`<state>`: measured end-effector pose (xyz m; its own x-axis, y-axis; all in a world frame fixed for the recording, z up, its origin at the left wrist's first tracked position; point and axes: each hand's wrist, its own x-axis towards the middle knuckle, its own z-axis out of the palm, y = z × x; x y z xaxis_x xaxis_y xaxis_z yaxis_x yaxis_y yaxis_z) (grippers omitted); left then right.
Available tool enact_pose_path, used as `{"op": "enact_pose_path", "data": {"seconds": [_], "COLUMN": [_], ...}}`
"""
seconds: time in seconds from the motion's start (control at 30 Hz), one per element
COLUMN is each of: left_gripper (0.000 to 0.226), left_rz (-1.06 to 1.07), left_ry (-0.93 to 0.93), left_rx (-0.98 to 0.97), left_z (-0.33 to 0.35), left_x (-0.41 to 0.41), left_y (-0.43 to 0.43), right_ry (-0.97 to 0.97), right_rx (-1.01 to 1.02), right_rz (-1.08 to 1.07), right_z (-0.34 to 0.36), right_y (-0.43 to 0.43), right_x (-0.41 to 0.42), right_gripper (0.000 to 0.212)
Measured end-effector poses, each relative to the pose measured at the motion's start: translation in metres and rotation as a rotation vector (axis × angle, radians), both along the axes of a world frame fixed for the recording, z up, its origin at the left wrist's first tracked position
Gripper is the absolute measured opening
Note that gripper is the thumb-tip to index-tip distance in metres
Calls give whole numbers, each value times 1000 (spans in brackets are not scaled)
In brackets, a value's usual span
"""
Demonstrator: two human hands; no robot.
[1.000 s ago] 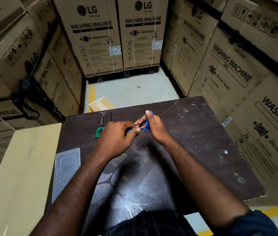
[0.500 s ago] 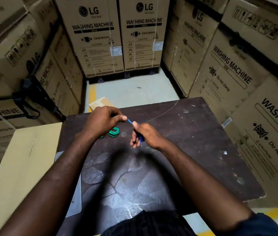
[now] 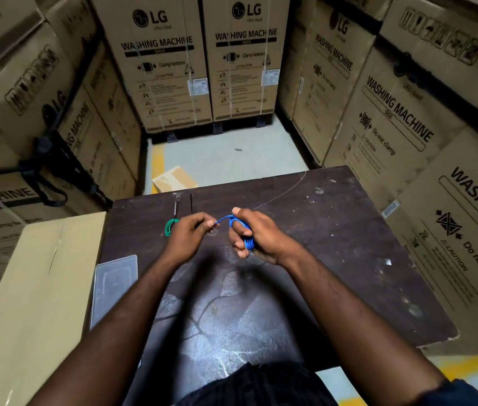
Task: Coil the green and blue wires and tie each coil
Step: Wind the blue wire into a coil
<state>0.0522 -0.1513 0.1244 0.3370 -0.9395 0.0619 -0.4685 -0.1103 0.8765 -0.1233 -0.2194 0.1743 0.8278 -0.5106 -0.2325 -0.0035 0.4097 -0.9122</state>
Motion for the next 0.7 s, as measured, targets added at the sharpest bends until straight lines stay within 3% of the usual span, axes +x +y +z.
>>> {"op": "enact_pose_path", "data": {"seconds": [0.3, 0.57, 0.7], "left_gripper": [21, 57, 42], "left_rz": [-111, -176, -136], "left_ry": [-137, -305, -454], "left_rx": [4, -56, -52], "left_z": [-19, -18, -10], "left_x": [-32, -50, -54], "left_y": [18, 30, 33], "right_ry": [-89, -73, -58], "right_rx": [156, 104, 81], "right_rz": [-271, -436, -468], "right_z": [9, 5, -4], "right_y": [-14, -17, -19], "right_x": [6, 17, 22], "right_gripper": [48, 42, 41]}}
